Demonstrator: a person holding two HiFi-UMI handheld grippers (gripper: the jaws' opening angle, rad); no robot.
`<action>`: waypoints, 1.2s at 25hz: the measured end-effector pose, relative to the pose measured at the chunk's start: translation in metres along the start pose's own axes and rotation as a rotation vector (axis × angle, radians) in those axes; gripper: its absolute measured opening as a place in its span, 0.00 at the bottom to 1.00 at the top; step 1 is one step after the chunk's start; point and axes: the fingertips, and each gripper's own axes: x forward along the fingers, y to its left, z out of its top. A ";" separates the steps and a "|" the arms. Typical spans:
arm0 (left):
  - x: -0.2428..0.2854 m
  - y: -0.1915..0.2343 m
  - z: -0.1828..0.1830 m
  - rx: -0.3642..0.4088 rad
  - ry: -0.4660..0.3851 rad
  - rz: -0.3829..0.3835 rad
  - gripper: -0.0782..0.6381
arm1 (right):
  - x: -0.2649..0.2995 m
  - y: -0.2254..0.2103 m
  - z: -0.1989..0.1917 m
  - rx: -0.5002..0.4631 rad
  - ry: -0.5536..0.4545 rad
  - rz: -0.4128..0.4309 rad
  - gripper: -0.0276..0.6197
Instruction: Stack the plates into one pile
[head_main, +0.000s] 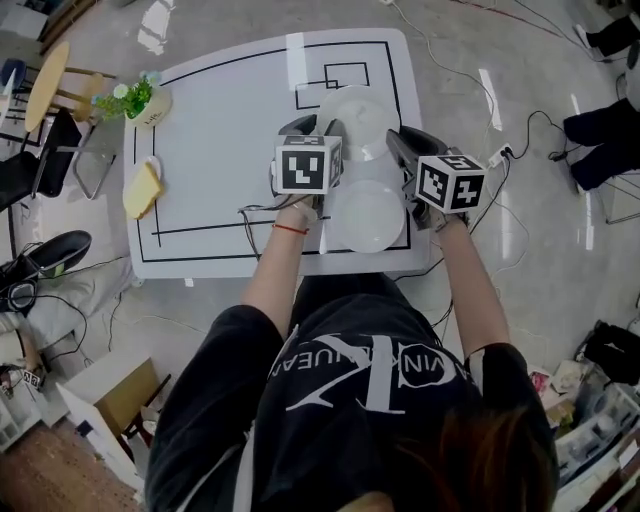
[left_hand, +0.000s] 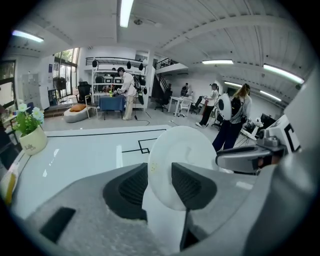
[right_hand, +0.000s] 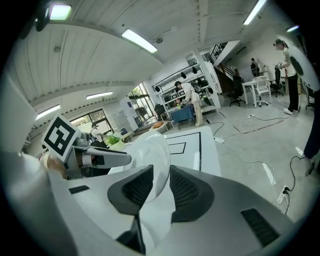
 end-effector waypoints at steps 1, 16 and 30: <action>-0.006 -0.002 -0.003 -0.002 -0.005 0.003 0.32 | -0.004 0.004 -0.003 -0.004 0.001 0.008 0.20; -0.062 -0.036 -0.097 -0.075 0.078 -0.022 0.34 | -0.069 0.045 -0.089 0.066 0.054 0.061 0.20; -0.073 -0.067 -0.150 -0.054 0.214 -0.069 0.35 | -0.101 0.044 -0.139 0.112 0.114 0.034 0.20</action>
